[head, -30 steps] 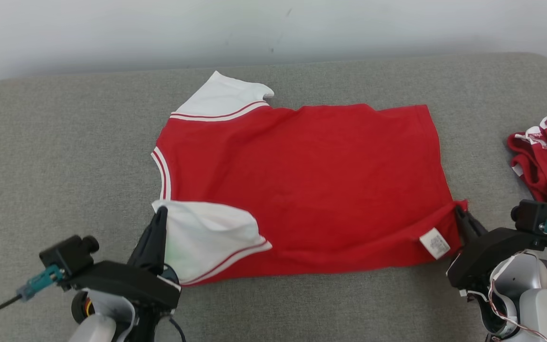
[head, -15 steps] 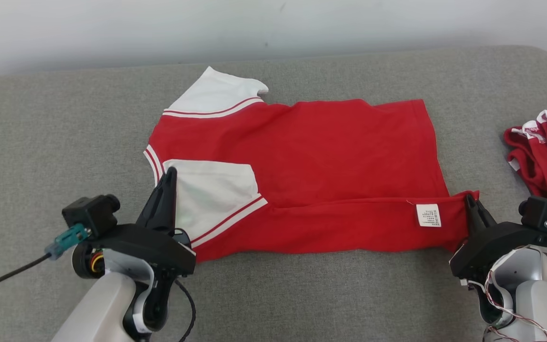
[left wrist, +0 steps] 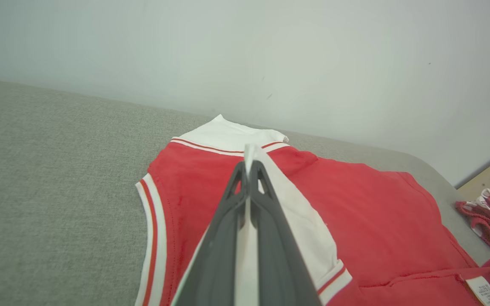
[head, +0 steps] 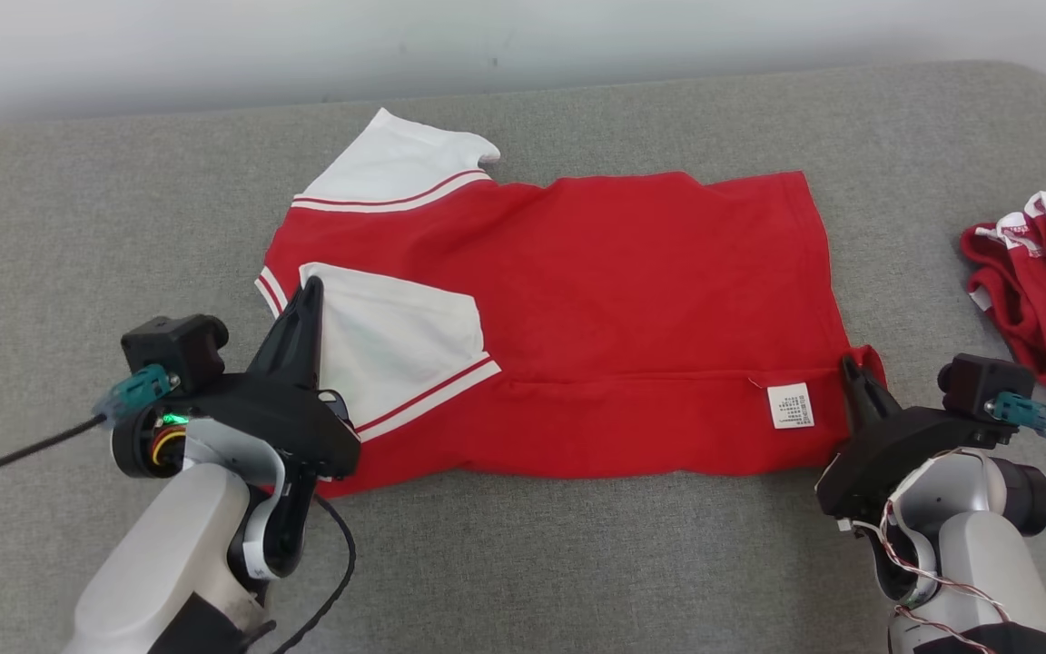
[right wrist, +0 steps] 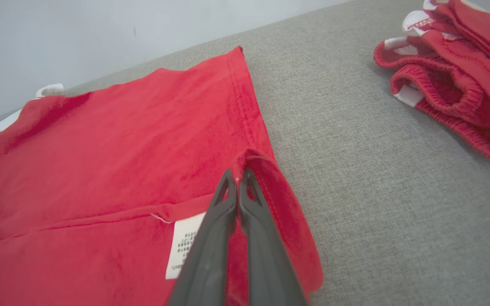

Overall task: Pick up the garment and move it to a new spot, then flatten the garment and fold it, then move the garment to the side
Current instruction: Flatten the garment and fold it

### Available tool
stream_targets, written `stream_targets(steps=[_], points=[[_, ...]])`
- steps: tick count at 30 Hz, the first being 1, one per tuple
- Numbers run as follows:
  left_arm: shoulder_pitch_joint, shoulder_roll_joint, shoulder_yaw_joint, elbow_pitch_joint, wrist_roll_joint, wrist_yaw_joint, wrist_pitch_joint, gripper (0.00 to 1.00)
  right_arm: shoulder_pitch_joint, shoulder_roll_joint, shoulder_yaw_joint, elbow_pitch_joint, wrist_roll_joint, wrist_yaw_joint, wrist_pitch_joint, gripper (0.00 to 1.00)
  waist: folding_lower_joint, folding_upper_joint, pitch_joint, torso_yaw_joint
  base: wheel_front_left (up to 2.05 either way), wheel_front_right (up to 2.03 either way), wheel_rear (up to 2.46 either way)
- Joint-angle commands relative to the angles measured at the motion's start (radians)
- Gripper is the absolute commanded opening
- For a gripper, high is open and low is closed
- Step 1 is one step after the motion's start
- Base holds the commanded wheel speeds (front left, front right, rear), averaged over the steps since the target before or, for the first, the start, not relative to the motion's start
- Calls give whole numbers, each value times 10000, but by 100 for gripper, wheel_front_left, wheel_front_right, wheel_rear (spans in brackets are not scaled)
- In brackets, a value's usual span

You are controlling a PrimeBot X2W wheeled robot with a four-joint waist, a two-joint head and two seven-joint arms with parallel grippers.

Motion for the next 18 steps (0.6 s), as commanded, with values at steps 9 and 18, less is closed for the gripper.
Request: stream_targets(steps=[9,18], points=[[-799,296,-623,1288,1054,397,74,100,-418,-2,138,506,-384,-23,-328,100,-1,-1,-165,-26,0,0,0],[207,722,-950,1344,1484,1313,235,100,278,-122,-407,-319,-888,-23,622,100,-1,-1,-799,52,0,0,0]])
